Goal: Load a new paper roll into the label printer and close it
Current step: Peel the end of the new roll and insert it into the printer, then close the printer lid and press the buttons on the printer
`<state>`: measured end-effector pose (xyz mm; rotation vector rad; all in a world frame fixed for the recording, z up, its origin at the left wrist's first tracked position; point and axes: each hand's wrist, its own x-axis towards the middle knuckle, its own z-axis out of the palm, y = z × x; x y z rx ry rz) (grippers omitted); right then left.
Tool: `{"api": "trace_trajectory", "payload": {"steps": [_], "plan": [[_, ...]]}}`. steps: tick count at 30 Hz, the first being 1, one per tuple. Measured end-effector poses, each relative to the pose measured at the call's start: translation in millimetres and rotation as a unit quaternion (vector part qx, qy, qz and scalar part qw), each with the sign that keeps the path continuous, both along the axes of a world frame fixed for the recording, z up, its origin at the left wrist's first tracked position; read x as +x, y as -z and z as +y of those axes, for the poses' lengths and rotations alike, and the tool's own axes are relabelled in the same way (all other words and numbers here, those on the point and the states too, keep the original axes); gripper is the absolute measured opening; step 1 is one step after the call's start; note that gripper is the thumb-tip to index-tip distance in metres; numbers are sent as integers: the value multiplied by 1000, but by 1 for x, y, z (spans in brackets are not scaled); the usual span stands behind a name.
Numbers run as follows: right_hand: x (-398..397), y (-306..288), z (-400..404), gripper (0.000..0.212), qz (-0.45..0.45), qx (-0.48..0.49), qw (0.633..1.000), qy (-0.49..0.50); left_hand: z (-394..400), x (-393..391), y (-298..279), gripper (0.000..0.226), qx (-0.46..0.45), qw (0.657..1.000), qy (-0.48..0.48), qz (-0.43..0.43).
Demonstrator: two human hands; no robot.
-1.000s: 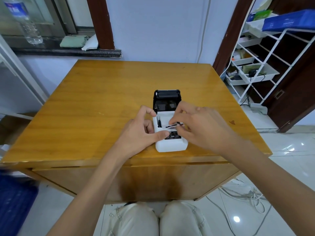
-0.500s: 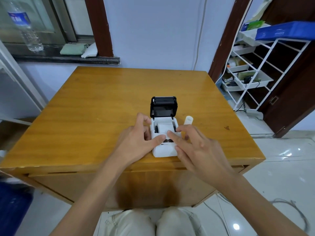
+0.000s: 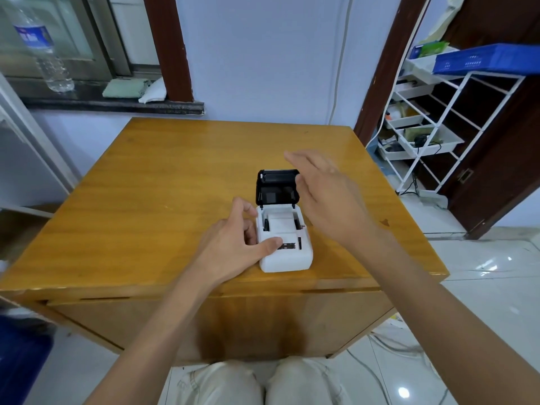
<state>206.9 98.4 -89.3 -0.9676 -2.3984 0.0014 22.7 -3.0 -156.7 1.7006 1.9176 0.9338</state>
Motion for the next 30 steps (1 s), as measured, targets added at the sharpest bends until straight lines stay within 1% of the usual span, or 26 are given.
{"api": "trace_trajectory", "payload": {"steps": [2, 3, 6, 7, 12, 14, 17, 19, 21, 23, 27, 30], "plan": [[-7, 1, 5, 41, -17, -28, 999, -24, 0, 0, -1, 70, -2, 1000, 0, -1], [-8, 1, 4, 39, -11, -31, 999, -22, 0, 0, -1, 70, -3, 1000, 1, -2], [-3, 4, -6, 33, 35, -9, 999, -4, 1, -1, 0, 71, -6, 1000, 3, -10], [0, 6, -9, 32, 38, 0, 999, -5, 1, -1, 0, 72, -7, 1000, 3, -12], [10, 21, -22, 28, -33, 10, 999, -35, 1, -1, -1, 71, -7, 1000, -1, -13], [12, 22, -22, 27, -41, 4, 998, -42, 1, 0, -2, 70, -4, 1000, 0, -19], [10, 15, -15, 15, -55, -49, 996, -44, 0, 0, -2, 70, -6, 999, 3, -31], [7, 6, -8, 12, -77, -116, 989, -55, 0, -1, -2, 69, -8, 999, 2, -32], [2, -8, 2, 21, -118, -202, 970, -68, 0, -1, -2, 69, -9, 999, 2, -33], [-5, -27, 12, 30, -181, -271, 942, -76, 0, -1, -3, 70, -13, 999, 3, -31], [-30, -56, 30, 46, -333, -328, 880, -80, 0, 0, -3, 71, -13, 1000, 1, -27], [-51, -63, 44, 56, -393, -363, 842, -67, -1, 0, -3, 71, -11, 1000, 1, -24]]}}
